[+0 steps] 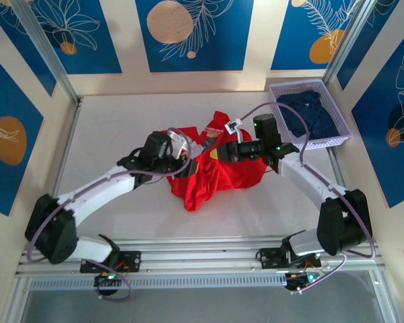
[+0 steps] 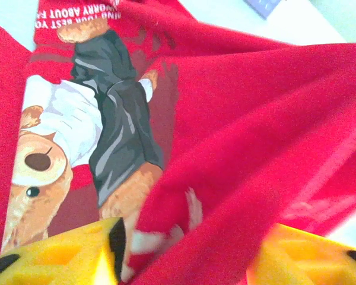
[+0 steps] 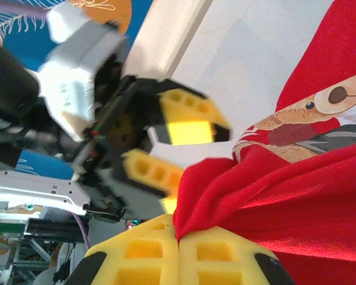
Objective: Fold the inside-out t-shirt
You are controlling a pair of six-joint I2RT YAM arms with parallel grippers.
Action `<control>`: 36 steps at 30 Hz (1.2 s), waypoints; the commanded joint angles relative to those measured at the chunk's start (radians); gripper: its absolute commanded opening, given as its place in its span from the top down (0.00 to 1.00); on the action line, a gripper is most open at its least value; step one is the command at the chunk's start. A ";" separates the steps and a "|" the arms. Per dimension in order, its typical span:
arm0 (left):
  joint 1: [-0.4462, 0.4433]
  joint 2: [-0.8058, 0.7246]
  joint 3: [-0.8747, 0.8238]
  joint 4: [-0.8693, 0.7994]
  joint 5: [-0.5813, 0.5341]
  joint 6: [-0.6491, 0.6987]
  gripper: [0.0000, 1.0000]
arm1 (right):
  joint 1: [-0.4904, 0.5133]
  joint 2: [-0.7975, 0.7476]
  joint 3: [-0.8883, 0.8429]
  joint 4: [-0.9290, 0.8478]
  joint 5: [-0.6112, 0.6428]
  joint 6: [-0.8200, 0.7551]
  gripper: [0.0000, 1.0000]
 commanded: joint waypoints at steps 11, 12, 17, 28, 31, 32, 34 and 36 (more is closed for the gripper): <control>-0.043 -0.088 -0.127 0.191 0.361 -0.115 0.64 | -0.005 0.015 -0.007 0.048 -0.011 0.077 1.00; -0.043 -0.058 -0.109 0.192 0.365 -0.110 0.64 | -0.005 0.015 -0.007 0.048 -0.012 0.077 1.00; -0.036 0.048 -0.029 0.187 0.354 -0.090 0.65 | -0.005 0.015 -0.007 0.049 -0.010 0.078 1.00; 0.020 0.176 0.087 0.136 0.333 -0.041 0.60 | -0.006 0.007 0.000 0.041 -0.010 0.071 1.00; 0.021 0.193 0.102 0.131 0.339 -0.033 0.55 | -0.008 0.009 0.000 0.037 -0.012 0.067 1.00; 0.022 0.198 0.106 0.126 0.333 -0.031 0.54 | -0.008 0.009 0.002 0.036 -0.013 0.067 1.00; 0.021 0.201 0.108 0.126 0.331 -0.027 0.53 | -0.009 0.009 0.002 0.036 -0.013 0.067 1.00; 0.021 0.210 0.109 0.134 0.343 -0.030 0.54 | -0.008 0.009 0.004 0.035 -0.013 0.067 1.00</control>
